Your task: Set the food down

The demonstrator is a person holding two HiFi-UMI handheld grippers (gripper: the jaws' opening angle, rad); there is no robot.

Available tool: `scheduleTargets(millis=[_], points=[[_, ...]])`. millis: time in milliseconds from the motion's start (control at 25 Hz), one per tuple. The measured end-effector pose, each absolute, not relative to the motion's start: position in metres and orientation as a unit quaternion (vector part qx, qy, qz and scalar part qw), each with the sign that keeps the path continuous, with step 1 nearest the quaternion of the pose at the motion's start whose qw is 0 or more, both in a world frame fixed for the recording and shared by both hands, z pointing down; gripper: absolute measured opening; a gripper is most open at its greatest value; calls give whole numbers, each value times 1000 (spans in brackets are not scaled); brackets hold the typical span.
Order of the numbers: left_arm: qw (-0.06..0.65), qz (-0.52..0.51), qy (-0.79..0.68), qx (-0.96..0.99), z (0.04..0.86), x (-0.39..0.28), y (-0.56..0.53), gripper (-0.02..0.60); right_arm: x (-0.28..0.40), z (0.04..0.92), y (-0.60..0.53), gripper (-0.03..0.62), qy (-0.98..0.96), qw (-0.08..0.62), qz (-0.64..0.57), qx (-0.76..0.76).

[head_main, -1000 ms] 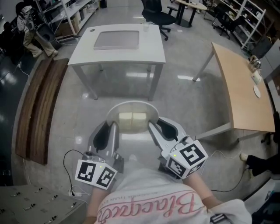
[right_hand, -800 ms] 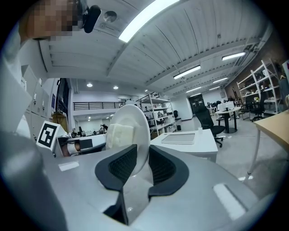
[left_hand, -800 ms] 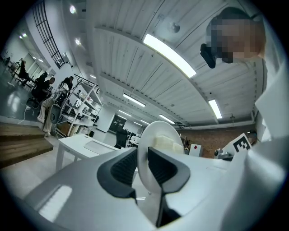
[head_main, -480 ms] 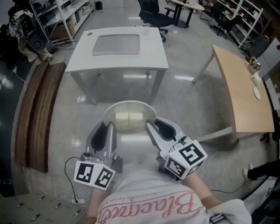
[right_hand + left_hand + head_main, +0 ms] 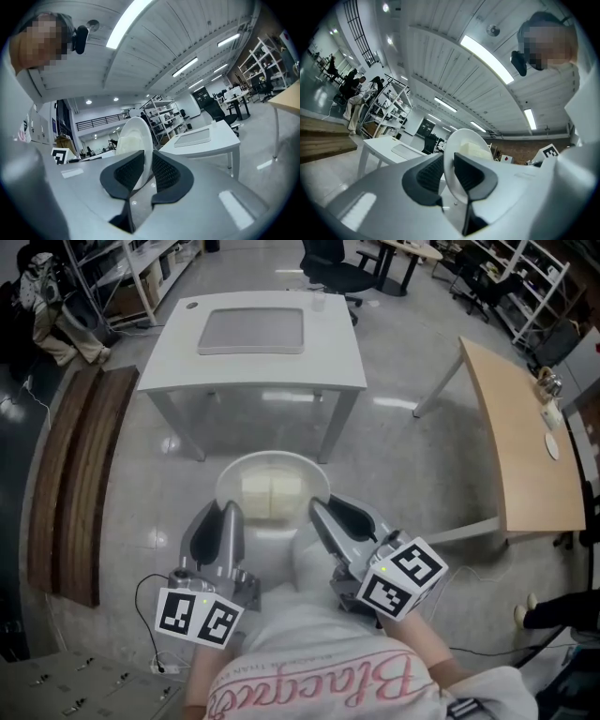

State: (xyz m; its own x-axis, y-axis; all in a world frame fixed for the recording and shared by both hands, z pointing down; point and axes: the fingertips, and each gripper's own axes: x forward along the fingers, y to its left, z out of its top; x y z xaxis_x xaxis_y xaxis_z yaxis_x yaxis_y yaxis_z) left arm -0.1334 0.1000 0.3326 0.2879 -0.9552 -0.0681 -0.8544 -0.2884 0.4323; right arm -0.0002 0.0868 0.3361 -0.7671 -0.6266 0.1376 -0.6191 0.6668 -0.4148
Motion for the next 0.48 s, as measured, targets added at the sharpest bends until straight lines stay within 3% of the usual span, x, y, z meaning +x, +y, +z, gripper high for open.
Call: scheduleTargets(millis=[480], points=[[187, -194, -579, 769, 335, -139, 42, 55, -1, 334, 19, 44, 910, 56, -276, -303]])
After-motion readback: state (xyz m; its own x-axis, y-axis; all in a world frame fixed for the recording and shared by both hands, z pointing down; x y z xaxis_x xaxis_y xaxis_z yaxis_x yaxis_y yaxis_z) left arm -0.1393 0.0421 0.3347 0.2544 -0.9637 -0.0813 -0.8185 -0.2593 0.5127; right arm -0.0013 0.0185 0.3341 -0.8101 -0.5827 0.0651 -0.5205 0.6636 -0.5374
